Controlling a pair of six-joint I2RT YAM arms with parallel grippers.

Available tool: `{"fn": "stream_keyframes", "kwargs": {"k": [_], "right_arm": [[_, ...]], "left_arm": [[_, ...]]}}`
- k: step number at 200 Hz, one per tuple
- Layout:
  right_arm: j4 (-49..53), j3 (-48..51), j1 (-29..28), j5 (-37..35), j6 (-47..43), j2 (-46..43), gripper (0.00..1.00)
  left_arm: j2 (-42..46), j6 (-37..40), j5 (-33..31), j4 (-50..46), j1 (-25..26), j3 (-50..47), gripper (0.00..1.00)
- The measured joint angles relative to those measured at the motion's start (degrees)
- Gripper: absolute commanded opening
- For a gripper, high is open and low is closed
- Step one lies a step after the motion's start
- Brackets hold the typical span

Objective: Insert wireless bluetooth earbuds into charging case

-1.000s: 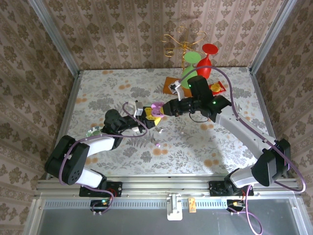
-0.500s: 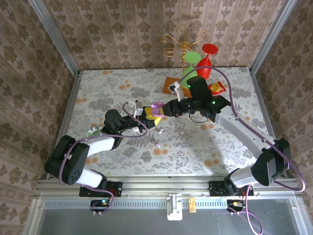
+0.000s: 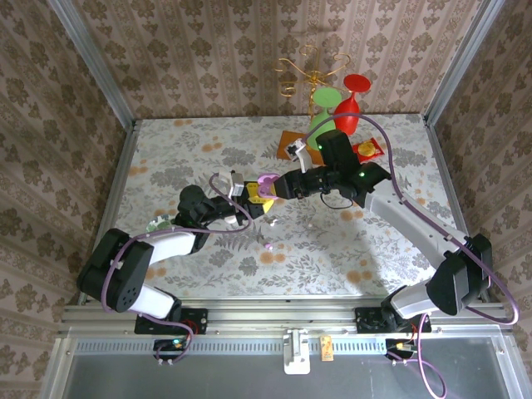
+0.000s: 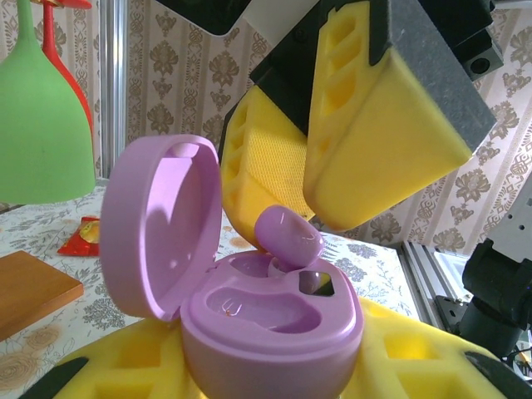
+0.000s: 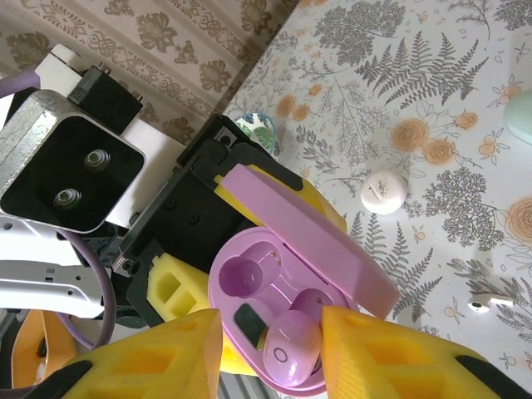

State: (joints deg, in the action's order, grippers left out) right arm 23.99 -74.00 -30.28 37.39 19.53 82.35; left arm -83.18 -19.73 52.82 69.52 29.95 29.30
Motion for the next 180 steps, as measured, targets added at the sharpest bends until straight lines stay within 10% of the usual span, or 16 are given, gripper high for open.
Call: {"fn": "stream_keyframes", "kwargs": {"k": [95, 180], "right_arm": [[0.76, -0.02, 0.0, -3.89, 0.31, -0.92, 0.61], [-8.48, 19.34, 0.81, -11.39, 4.07, -17.16, 0.67]], "left_arm": [[-0.02, 0.04, -0.28, 0.7, 0.0, 0.0, 0.3], [0.35, 1.4, -1.88, 0.92, -3.26, -1.92, 0.3]]}}
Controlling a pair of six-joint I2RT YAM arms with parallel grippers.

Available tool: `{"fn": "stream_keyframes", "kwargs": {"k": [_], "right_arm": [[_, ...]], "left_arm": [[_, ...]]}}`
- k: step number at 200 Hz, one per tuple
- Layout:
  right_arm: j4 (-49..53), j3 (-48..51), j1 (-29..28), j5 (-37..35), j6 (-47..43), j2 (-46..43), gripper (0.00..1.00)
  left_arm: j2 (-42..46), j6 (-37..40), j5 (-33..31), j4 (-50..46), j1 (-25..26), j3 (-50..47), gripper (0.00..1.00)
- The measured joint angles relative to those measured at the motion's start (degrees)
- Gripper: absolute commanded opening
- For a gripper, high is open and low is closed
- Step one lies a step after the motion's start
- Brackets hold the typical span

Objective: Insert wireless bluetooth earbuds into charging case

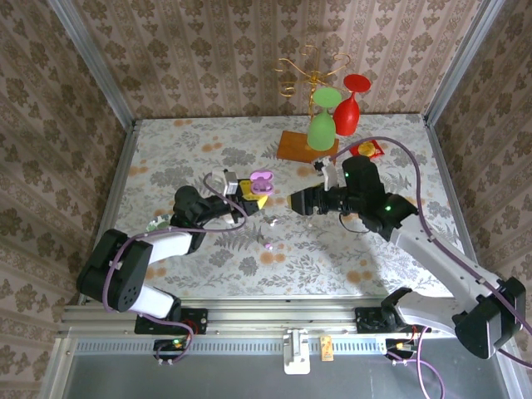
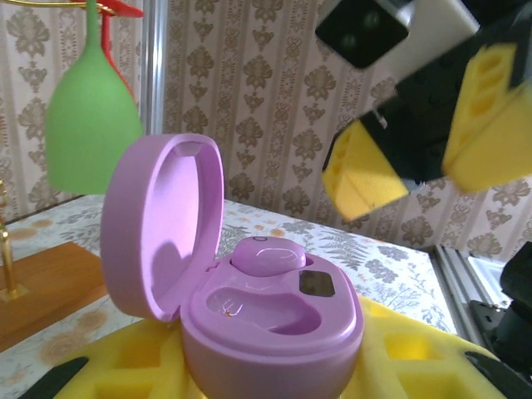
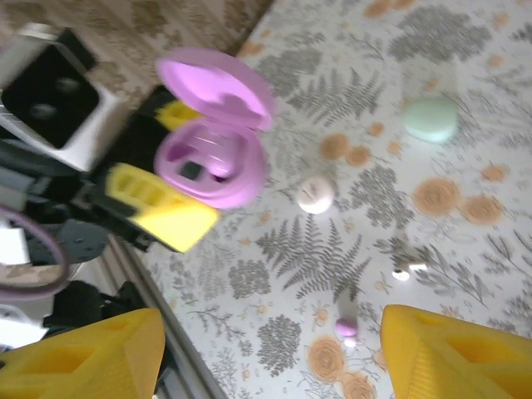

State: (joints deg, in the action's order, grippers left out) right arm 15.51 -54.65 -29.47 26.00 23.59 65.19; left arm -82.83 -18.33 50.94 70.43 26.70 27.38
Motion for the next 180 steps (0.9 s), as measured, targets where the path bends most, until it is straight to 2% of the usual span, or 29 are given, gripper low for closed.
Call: {"fn": "stream_keyframes", "kwargs": {"k": [37, 88, 122, 180], "right_arm": [[-4.09, 4.35, -0.04, -0.5, 4.15, 7.02, 0.62], [-11.56, 4.39, -1.79, 4.79, 4.81, 24.59, 0.62], [-13.0, 0.35, -4.59, 7.98, 2.8, 34.49, 0.6], [-13.81, -6.8, -7.96, 10.78, -2.45, 43.41, 0.59]], "left_arm": [[3.5, 0.81, -2.05, -0.09, -3.23, -2.27, 0.3], [9.77, 1.7, -3.26, -0.92, -3.87, -3.41, 0.3], [12.13, 2.1, -3.45, -2.05, -3.87, -3.63, 0.3], [12.94, 2.34, -3.43, -3.96, -3.87, -3.63, 0.31]]}}
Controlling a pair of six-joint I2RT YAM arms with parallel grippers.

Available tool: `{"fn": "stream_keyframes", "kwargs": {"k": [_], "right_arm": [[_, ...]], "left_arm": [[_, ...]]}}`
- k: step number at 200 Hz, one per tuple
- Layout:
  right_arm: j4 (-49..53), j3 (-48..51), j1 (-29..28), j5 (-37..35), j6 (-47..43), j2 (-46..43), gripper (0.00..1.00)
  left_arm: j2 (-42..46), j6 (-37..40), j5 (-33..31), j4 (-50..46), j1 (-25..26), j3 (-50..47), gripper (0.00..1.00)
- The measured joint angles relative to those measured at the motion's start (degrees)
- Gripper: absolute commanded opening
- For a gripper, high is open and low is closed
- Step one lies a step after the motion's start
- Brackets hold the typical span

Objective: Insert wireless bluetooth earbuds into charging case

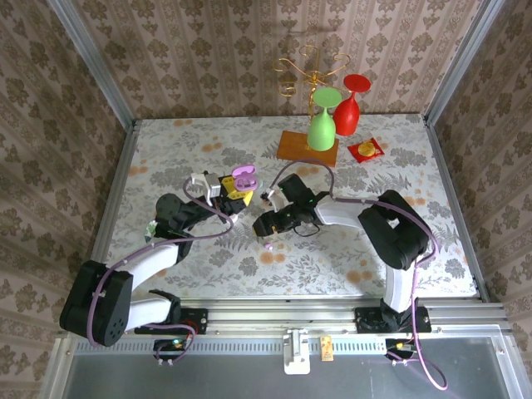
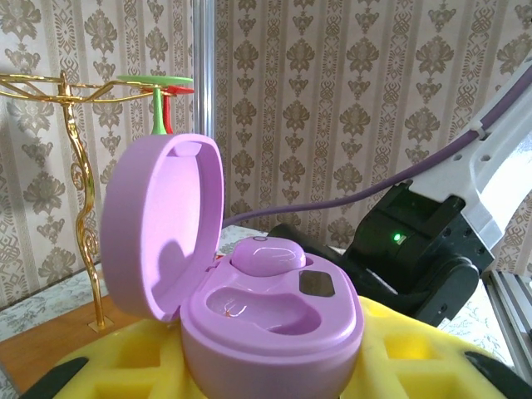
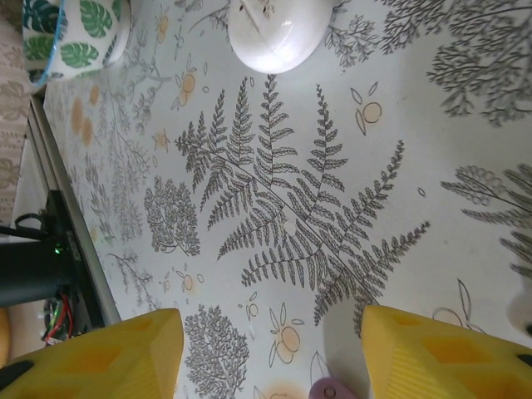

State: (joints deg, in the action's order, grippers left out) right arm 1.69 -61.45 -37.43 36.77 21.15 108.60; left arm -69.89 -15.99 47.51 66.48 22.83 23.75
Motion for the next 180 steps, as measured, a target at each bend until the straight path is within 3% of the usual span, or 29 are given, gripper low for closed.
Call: {"fn": "stream_keyframes", "kwargs": {"k": [40, 180], "right_arm": [[0.72, -0.76, -0.24, 0.61, -2.97, 2.93, 0.59], [4.7, 2.78, -1.64, 3.17, -5.75, 0.07, 0.5]], "left_arm": [[0.0, 0.0, 0.02, -0.5, 0.0, 0.0, 0.31], [-1.31, -0.02, 0.28, 0.0, 0.0, 0.0, 0.3]]}}
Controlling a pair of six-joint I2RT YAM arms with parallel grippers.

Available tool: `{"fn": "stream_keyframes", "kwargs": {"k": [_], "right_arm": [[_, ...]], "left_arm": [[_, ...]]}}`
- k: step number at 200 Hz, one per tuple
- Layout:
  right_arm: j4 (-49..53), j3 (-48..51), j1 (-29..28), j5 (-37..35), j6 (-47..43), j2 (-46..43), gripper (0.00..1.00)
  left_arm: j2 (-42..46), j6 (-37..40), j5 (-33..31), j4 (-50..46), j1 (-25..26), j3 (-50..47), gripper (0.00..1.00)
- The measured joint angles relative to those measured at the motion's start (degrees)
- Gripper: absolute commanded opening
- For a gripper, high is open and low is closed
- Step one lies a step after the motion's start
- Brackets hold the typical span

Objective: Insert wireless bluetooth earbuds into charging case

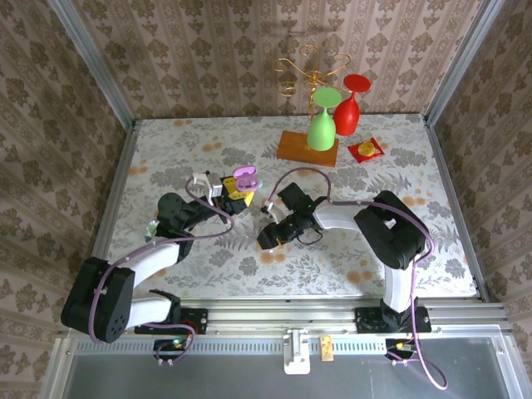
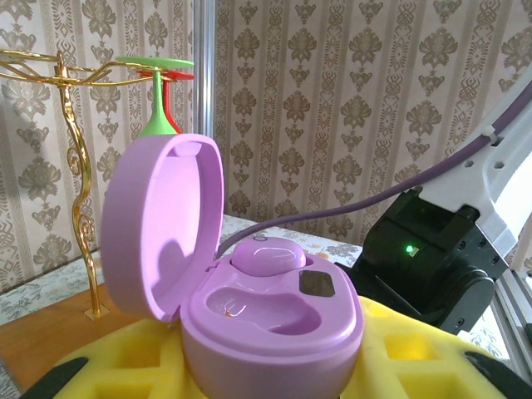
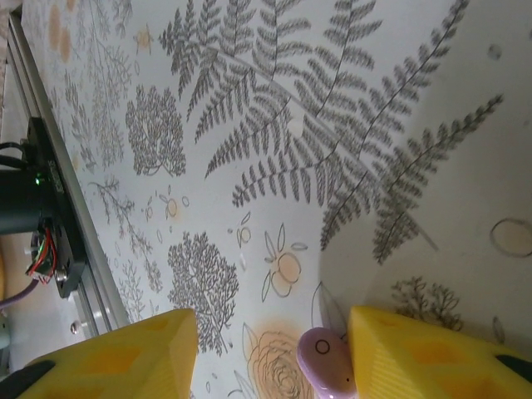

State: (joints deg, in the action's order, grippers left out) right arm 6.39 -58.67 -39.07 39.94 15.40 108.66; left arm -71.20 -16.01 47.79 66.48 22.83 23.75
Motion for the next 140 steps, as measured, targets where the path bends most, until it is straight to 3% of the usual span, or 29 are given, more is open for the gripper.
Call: {"fn": "stream_keyframes", "kwargs": {"k": [60, 140], "right_arm": [[2.16, 0.07, -0.59, -0.04, -0.81, -0.72, 0.43], [6.01, 0.94, -1.09, -0.7, -3.56, -2.23, 0.43]], "left_arm": [[-0.33, -0.02, 0.17, 0.72, 0.0, 0.0, 0.3], [-0.85, -0.02, 0.22, 1.25, 0.0, 0.0, 0.3]]}}
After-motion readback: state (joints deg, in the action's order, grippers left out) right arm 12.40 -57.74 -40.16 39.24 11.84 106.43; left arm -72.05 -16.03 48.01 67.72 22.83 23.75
